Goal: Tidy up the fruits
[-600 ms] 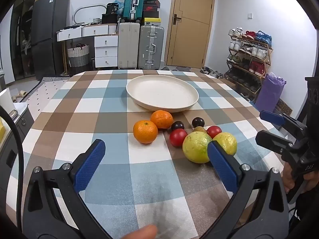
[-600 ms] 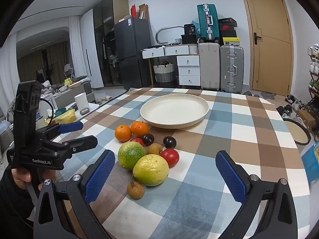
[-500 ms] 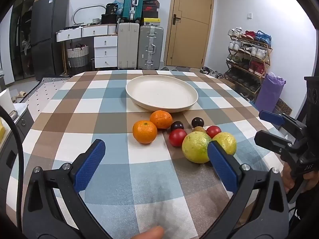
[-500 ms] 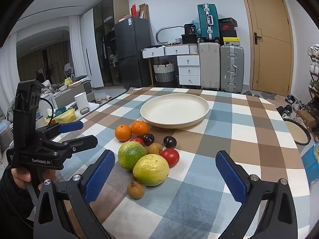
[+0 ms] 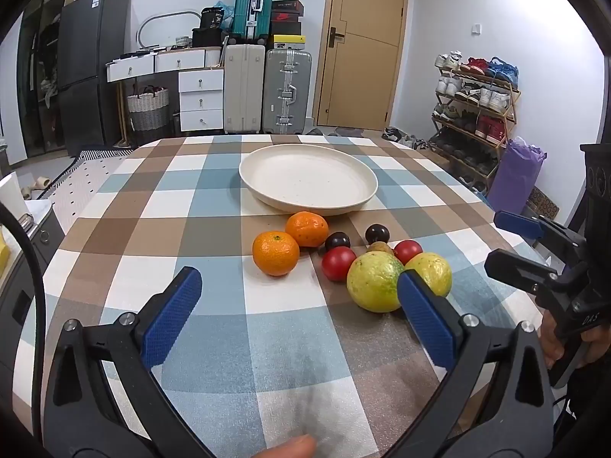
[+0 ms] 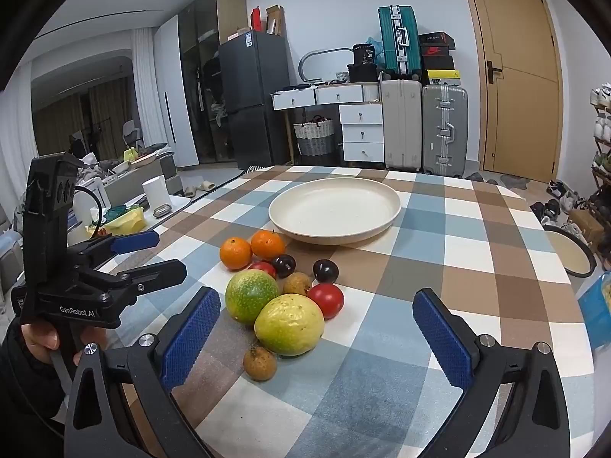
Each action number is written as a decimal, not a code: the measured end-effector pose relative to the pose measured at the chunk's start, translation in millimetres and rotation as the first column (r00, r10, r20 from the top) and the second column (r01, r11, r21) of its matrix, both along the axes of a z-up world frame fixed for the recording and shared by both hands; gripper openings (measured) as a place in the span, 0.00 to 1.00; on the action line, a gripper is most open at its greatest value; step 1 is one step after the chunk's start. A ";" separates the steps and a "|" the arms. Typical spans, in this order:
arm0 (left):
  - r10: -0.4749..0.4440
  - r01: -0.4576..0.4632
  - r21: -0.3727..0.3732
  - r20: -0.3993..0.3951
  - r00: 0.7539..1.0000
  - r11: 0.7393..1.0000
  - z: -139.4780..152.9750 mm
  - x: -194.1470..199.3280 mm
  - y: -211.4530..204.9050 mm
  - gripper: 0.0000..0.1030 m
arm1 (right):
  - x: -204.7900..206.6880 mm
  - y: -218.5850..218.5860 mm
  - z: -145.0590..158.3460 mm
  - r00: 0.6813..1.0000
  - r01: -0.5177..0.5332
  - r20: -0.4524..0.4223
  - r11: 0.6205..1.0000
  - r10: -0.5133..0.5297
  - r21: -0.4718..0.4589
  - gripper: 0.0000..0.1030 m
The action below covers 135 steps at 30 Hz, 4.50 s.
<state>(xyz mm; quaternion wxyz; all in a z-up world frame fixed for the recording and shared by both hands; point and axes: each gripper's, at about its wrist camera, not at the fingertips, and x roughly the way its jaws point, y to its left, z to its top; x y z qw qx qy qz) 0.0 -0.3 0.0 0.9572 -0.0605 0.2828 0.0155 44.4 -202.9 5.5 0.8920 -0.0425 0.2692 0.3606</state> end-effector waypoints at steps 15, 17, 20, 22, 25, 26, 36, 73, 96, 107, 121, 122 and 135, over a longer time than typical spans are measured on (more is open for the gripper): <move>-0.001 0.001 0.001 0.000 1.000 1.000 0.0 0.0 -0.1 0.99 | 0.2 0.1 0.1 1.000 -0.001 0.001 1.000 0.001 -0.004 1.00; -0.001 0.001 0.001 0.000 1.000 1.000 0.0 0.1 -0.2 0.99 | 0.0 0.0 0.1 1.000 -0.001 0.000 1.000 0.001 -0.003 1.00; -0.002 0.002 0.002 -0.001 1.000 1.000 0.0 0.1 -0.1 0.99 | -0.1 0.4 0.1 1.000 -0.001 0.001 1.000 0.001 -0.004 1.00; -0.002 0.002 0.001 0.000 1.000 1.000 0.1 -0.1 -0.2 0.99 | -0.2 0.2 0.2 1.000 -0.001 0.001 1.000 0.001 -0.004 1.00; -0.002 0.002 0.001 0.000 1.000 1.000 0.0 0.1 -0.2 0.99 | -0.1 0.3 0.1 1.000 -0.001 0.001 1.000 0.001 -0.004 1.00; -0.001 0.001 0.001 0.000 1.000 1.000 0.0 0.1 -0.1 0.99 | -0.1 0.3 0.1 1.000 -0.001 0.001 1.000 0.001 -0.004 1.00; -0.001 0.001 0.001 -0.001 1.000 1.000 0.0 0.1 0.0 0.99 | 0.0 -0.2 0.6 1.000 0.000 0.002 1.000 0.000 -0.004 1.00; -0.005 0.005 -0.004 -0.001 1.000 1.000 -1.5 0.9 -5.7 0.99 | -0.4 5.0 -4.2 1.000 -0.010 -0.007 1.000 0.010 -0.017 1.00; -0.078 0.069 -0.079 -0.118 0.990 0.995 -10.7 20.9 -8.4 0.99 | 28.0 23.9 -29.4 0.976 -0.036 -0.219 0.992 0.009 -0.120 1.00; -0.105 0.095 -0.071 -0.155 0.982 0.993 -14.4 36.2 -14.1 0.99 | 41.7 38.2 -41.4 0.945 -0.099 -0.323 0.988 0.057 -0.114 0.82; -0.159 0.146 -0.082 -0.184 0.970 0.986 -19.7 44.1 -28.5 0.96 | 34.6 37.7 -42.3 0.935 -0.126 -0.340 0.991 0.100 -0.054 0.52; -0.163 0.150 -0.082 -0.186 0.969 0.985 -20.2 44.3 -30.4 0.96 | 34.5 35.4 -41.3 0.936 -0.122 -0.337 0.991 0.098 -0.051 0.52; -0.173 0.117 -0.229 -0.239 0.956 0.966 -30.8 68.8 -32.3 0.78 | 39.0 12.1 -26.3 0.951 -0.059 -0.305 0.998 0.047 -0.029 0.52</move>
